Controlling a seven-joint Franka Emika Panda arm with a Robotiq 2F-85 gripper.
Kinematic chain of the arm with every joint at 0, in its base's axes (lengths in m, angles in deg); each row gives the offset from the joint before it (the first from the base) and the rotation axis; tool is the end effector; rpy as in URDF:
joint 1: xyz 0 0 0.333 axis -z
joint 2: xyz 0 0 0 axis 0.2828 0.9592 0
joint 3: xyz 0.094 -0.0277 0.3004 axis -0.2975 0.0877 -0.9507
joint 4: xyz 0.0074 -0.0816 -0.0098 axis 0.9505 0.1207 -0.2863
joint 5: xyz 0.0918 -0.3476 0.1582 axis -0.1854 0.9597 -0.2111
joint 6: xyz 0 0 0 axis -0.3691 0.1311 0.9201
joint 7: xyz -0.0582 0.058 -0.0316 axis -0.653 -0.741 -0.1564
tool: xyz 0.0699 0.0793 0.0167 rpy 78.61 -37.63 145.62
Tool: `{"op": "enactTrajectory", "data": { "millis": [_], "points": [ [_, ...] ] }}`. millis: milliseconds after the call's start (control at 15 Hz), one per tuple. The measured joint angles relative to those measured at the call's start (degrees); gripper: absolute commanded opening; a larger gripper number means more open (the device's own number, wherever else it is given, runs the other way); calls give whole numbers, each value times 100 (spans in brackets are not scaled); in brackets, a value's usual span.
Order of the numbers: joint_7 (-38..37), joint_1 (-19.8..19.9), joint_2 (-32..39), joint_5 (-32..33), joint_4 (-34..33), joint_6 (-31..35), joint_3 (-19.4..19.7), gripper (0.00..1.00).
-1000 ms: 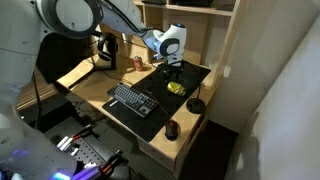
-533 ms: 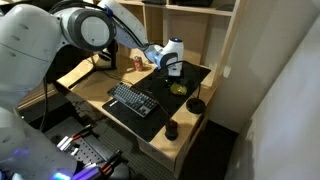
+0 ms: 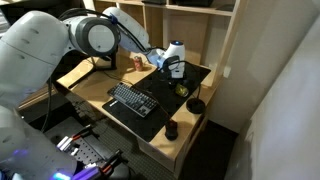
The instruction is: Pick the two bottles and move them to the left on the desk, then turn on the desk lamp
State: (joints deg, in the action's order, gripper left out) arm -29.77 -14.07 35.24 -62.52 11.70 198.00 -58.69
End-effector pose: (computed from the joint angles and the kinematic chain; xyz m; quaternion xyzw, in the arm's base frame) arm 0.7237 -0.1191 0.1512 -0.6188 0.7829 -0.0534 0.0372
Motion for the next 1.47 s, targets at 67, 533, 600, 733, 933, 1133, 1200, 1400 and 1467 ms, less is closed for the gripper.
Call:
{"op": "enactTrajectory", "data": {
  "millis": [67,533,600,733,933,1133,1200,1400,1467],
  "points": [
    [0,0,3,0,-15,0,0,41],
    [404,72,-233,-101,-299,-1095,-212,27],
    [532,89,-364,-125,-342,-1479,-267,27],
    [781,99,-685,-138,-362,-2087,-333,27],
    [1275,89,-1184,-138,-293,-2807,-446,27],
    [1780,18,-1652,-195,71,-3346,-656,27],
    [1930,-34,-1823,-263,269,-3484,-734,27],
    [2343,-206,-2357,-511,843,-3885,-927,52],
    [2394,-243,-2468,-561,945,-3960,-944,52]
  ]
}}
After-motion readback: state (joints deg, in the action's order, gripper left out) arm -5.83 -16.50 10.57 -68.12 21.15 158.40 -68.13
